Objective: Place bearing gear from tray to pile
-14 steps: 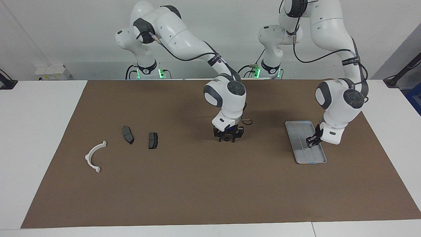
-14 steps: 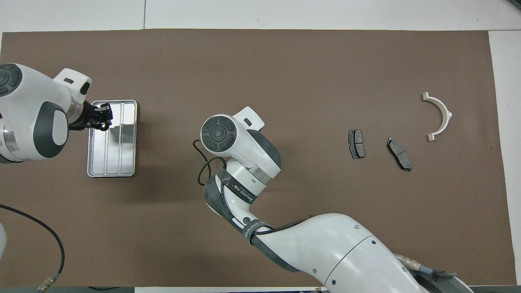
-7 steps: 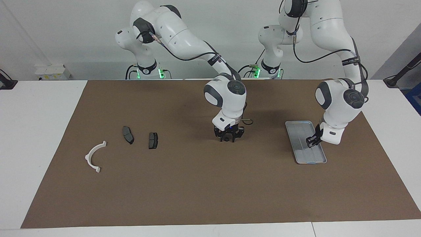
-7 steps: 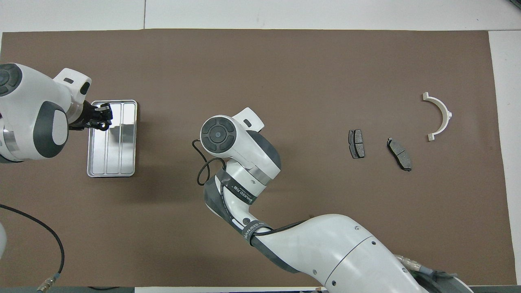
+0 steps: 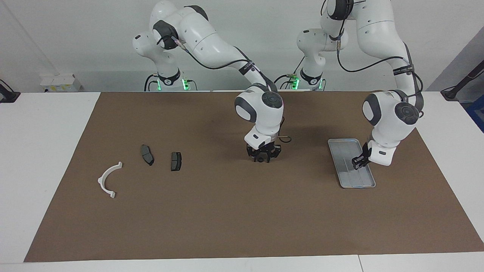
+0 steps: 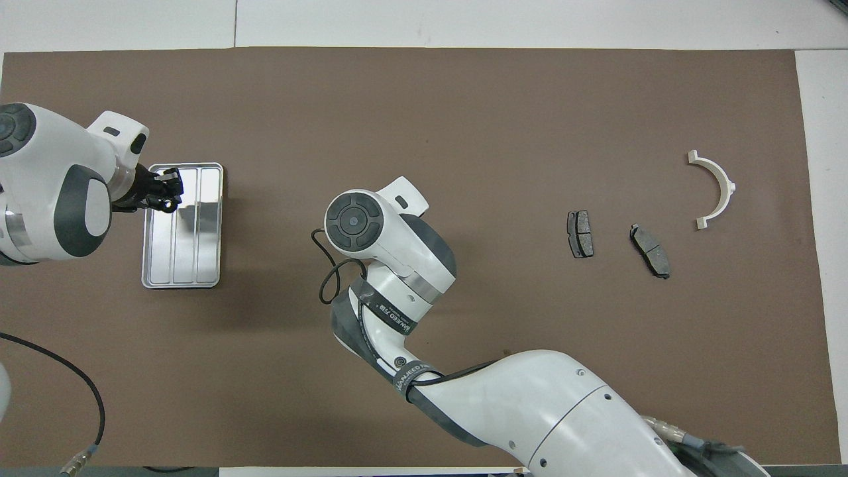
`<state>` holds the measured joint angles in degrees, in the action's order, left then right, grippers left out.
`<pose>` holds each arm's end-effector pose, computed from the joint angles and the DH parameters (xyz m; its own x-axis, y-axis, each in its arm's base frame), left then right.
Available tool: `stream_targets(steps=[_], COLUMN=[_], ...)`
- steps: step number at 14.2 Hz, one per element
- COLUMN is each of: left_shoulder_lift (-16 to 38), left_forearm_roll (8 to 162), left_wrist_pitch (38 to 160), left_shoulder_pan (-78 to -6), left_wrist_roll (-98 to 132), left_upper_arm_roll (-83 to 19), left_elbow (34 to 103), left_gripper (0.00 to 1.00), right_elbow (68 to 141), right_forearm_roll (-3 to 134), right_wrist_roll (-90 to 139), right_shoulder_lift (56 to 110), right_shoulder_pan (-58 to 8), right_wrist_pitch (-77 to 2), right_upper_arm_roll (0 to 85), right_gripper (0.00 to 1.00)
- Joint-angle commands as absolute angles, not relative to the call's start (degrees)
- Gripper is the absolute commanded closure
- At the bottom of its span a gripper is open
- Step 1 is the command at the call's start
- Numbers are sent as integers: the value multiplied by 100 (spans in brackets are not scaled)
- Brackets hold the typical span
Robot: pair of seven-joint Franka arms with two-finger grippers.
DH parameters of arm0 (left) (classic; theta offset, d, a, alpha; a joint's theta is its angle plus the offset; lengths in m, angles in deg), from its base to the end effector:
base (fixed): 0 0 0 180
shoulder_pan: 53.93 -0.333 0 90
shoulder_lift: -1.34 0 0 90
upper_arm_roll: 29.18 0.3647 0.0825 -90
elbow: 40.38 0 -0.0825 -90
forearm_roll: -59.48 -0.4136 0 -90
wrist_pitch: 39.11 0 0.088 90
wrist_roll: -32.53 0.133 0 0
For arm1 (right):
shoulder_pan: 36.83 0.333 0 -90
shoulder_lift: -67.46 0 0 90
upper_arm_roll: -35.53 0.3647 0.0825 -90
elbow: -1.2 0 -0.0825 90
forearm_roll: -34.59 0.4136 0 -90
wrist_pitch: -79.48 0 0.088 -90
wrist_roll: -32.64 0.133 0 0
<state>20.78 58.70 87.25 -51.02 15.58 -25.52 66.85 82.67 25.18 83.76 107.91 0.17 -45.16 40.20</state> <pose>0.6674 0.0070 0.3356 0.9562 0.2928 0.0046 0.2928 -0.9556 -0.0322 0.6038 0.5076 0.2812 0.9908 -0.0942 0.0972 -0.0963 -0.9952 0.0174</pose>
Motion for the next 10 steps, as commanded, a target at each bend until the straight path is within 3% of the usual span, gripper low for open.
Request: stream_targets(steps=[1,2,7,9,10], left_shoulder_lift=[1979,1979,1979,1979,1979], left_forearm_roll=[5833,5833,5833,5833,5833], left_wrist_pitch=[8623,8614,8614,8614,8605], left_shoulder_pan=[-5120,-5120,-5120,-5120,-5120], left_wrist_roll=[1478,1478,1478,1478,1469], left_upper_arm_roll=[-2566,-2566,-2566,-2566,-2566], left_elbow=[6702,6693,6684,6684,6676], left_gripper=[100,100,100,100,100], right_elbow=[8601,8601,8601,8566,8488], right_forearm_roll=[2466,2466,2466,2457,2448], right_wrist_roll=[8529,8529,8485,8459,8346], right_shoulder_lift=[10649,10648,10648,10648,10614], right_shoulder_pan=[-9,-18,-44,-70,-123], right_wrist_pitch=[-4594,-4594,-4603,-4594,-4464], right_upper_arm_roll=[4116,4116,4116,4116,4116], right_gripper=[61,68,82,91,100])
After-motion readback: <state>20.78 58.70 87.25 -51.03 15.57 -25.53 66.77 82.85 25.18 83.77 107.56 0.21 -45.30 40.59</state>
